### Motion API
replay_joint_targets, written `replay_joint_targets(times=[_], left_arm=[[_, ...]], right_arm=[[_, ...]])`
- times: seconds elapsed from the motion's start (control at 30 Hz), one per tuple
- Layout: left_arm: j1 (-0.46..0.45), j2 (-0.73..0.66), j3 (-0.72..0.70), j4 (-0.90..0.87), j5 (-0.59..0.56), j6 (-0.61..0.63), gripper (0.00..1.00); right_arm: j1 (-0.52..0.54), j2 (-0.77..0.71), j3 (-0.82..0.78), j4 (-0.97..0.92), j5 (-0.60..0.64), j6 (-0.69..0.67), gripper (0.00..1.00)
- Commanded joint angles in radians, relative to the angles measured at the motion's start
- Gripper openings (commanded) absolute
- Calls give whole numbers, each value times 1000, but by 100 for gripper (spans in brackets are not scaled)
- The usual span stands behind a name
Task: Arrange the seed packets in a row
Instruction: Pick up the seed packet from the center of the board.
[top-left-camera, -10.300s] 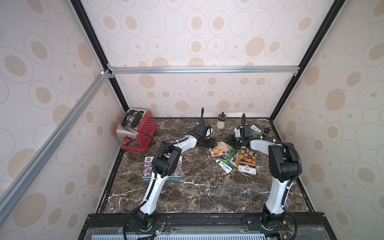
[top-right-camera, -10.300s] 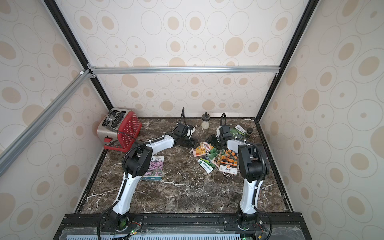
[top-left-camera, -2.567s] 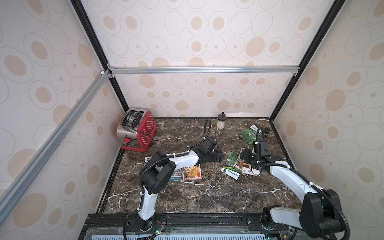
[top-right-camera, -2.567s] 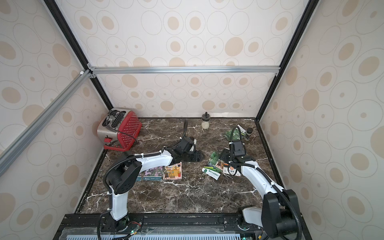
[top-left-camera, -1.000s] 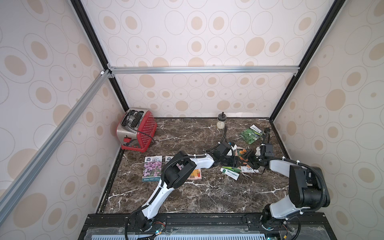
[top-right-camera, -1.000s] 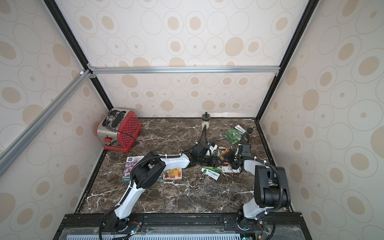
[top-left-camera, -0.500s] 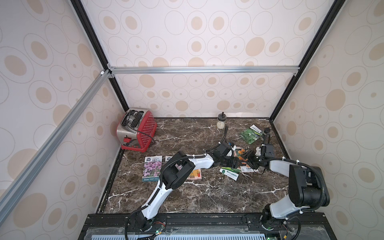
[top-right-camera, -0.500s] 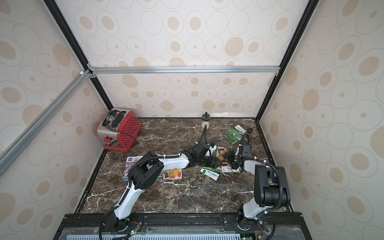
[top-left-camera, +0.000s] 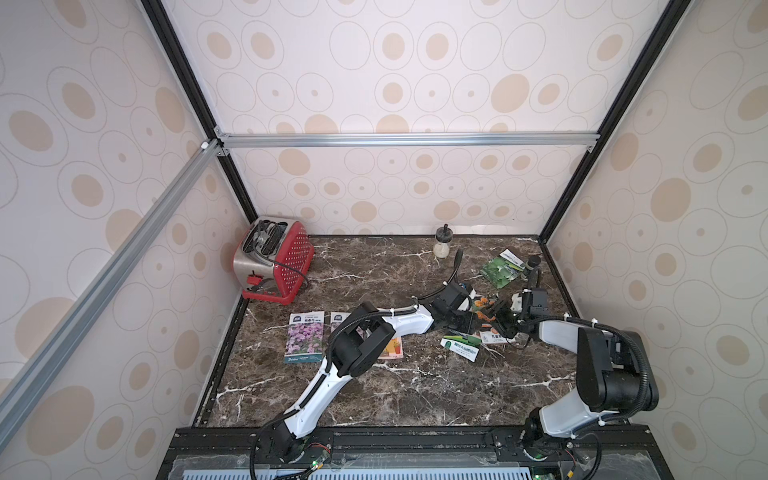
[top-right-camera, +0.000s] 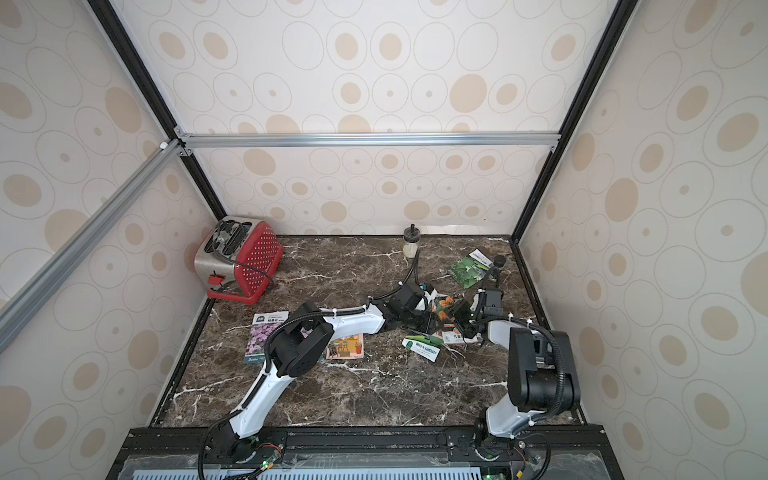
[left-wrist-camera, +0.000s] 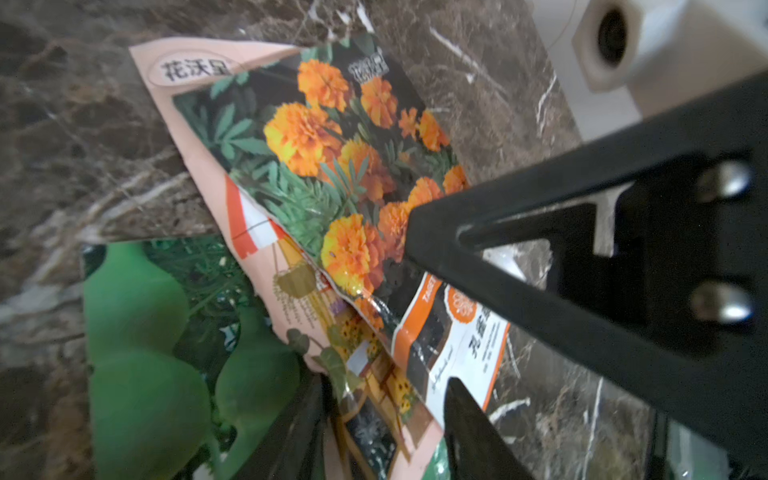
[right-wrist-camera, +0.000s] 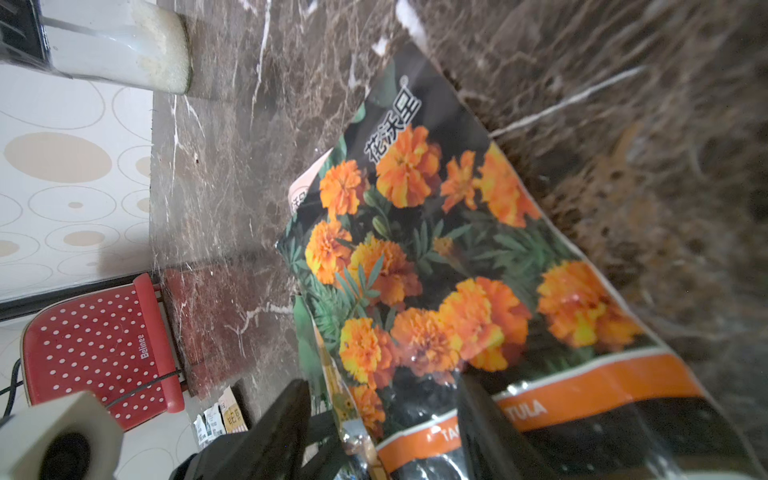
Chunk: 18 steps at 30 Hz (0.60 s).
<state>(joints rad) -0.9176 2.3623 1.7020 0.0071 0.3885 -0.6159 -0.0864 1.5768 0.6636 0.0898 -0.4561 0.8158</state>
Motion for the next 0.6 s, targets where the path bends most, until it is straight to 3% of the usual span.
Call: replay_joint_targets(times=[0.0, 0.3, 0.57], left_arm=[[-26, 53, -1, -93, 0, 10, 34], [-29, 43, 2, -87, -21, 14, 5], [-29, 12, 58, -118, -41, 38, 0]], right_arm=[[1, 34, -29, -46, -7, 23, 60], [1, 28, -36, -44, -5, 22, 59], [1, -121, -15, -143, 42, -27, 60]])
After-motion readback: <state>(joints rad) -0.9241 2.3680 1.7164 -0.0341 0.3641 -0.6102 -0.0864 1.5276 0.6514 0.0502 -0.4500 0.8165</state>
